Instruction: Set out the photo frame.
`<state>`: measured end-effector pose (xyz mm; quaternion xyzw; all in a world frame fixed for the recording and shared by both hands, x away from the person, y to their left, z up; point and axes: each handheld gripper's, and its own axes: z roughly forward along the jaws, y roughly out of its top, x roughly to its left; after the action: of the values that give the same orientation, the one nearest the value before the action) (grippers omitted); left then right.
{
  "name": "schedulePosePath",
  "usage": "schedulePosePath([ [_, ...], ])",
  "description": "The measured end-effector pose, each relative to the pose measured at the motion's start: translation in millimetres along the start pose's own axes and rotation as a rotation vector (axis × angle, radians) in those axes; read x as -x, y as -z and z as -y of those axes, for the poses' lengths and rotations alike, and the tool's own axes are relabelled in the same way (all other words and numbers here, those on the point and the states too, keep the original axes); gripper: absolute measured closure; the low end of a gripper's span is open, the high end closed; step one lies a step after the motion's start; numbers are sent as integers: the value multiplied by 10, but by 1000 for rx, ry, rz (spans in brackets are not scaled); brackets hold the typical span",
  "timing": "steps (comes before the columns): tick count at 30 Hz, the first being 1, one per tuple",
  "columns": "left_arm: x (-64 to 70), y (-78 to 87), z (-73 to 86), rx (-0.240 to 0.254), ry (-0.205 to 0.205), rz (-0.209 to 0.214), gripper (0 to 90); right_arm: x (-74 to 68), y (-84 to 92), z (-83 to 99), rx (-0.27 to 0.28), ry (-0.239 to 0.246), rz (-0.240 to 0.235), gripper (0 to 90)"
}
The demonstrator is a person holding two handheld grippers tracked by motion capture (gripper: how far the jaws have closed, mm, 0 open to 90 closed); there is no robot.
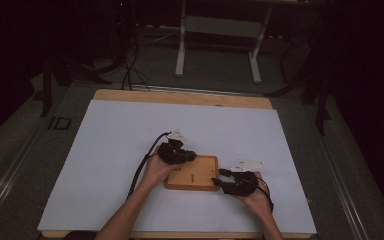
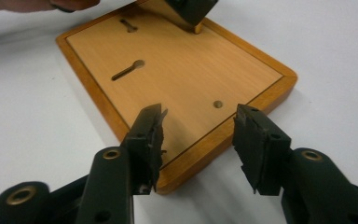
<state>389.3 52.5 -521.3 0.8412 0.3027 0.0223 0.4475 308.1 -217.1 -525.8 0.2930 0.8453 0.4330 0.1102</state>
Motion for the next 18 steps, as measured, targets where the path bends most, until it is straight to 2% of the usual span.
schedulePosePath([
  [9,-79,-6,-41,-19,37,46,833,-42,24,-6,-5,56,-53,405],
  [14,-116,-13,-53,-21,62,66,834,-61,26,-11,-3,82,-56,372],
  [18,-143,-16,-67,-31,71,79,835,-67,17,-9,-5,95,-45,309],
])
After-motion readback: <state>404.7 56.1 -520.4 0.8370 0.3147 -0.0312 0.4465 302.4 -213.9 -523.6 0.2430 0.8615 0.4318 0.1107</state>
